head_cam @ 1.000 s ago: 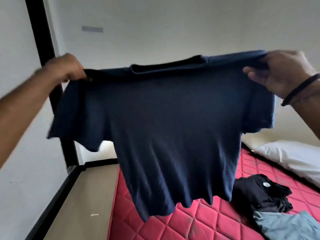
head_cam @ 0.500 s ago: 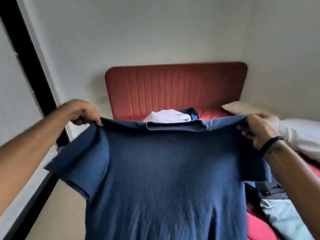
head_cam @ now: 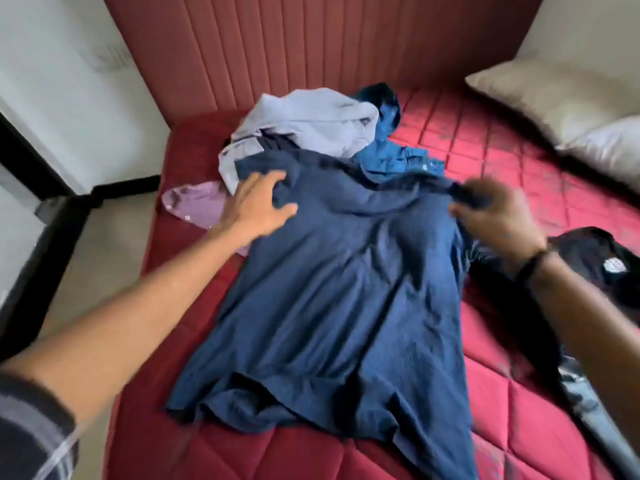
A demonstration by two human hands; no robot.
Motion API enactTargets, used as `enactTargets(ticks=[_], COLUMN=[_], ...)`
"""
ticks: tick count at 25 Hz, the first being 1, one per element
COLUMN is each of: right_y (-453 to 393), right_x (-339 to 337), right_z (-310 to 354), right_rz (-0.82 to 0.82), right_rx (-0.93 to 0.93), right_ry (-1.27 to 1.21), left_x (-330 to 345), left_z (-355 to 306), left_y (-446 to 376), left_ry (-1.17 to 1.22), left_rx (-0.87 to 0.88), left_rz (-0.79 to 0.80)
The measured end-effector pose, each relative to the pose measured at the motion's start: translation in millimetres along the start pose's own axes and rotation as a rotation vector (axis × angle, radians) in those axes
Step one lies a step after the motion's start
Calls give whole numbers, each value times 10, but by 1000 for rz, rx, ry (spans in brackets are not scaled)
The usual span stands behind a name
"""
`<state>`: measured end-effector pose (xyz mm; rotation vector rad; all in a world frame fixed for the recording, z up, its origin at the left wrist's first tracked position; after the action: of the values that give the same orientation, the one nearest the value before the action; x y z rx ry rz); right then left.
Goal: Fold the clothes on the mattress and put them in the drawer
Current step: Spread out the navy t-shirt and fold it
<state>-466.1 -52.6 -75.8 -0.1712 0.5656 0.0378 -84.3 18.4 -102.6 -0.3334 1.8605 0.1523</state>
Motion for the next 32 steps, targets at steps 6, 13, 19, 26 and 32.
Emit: enactTargets(ticks=[6,13,19,26,32], right_y=[2607,3012,3332,3136,1795], right_x=[558,76,-502,-1523,-3044], right_z=[-1272,-945,-637,588,1700], right_rz=[67,-106,18,79,-241], right_rx=[375,508,507,-44,-355], right_ry=[289,-427,-457,-681,-562], left_x=[900,553,180,-1998,-3951], left_z=[881,1115,1214,606,-864], left_y=[1989,2811,3344,2911,1554], left_ry=[-72,922,1275,1562,1187], left_rx=[-570,-779,-919,-445,278], left_rz=[153,62,-227,-573,-556])
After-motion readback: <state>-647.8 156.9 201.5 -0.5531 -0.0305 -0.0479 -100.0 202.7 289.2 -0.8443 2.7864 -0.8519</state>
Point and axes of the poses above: each hand's wrist, its own y-axis away from the middle knuckle, its own x-axis out of the palm, z = x × y, the point moved 1 cm from there along -y, towards the middle knuckle, and after that the axes turned 6 degrees about -y, right-handed, at the moved point
